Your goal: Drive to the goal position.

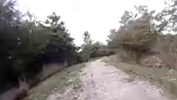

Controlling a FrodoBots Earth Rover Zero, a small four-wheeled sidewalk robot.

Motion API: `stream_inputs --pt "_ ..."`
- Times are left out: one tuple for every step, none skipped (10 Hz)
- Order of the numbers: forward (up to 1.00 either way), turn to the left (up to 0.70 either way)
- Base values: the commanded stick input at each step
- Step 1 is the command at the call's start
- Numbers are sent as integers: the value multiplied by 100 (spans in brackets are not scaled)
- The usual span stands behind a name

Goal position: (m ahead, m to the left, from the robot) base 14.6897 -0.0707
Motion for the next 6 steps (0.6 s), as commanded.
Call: stream_inputs --pt "100 -27" --pt "100 0" --pt "100 0" --pt "100 0" --pt "100 0" --pt "100 0"
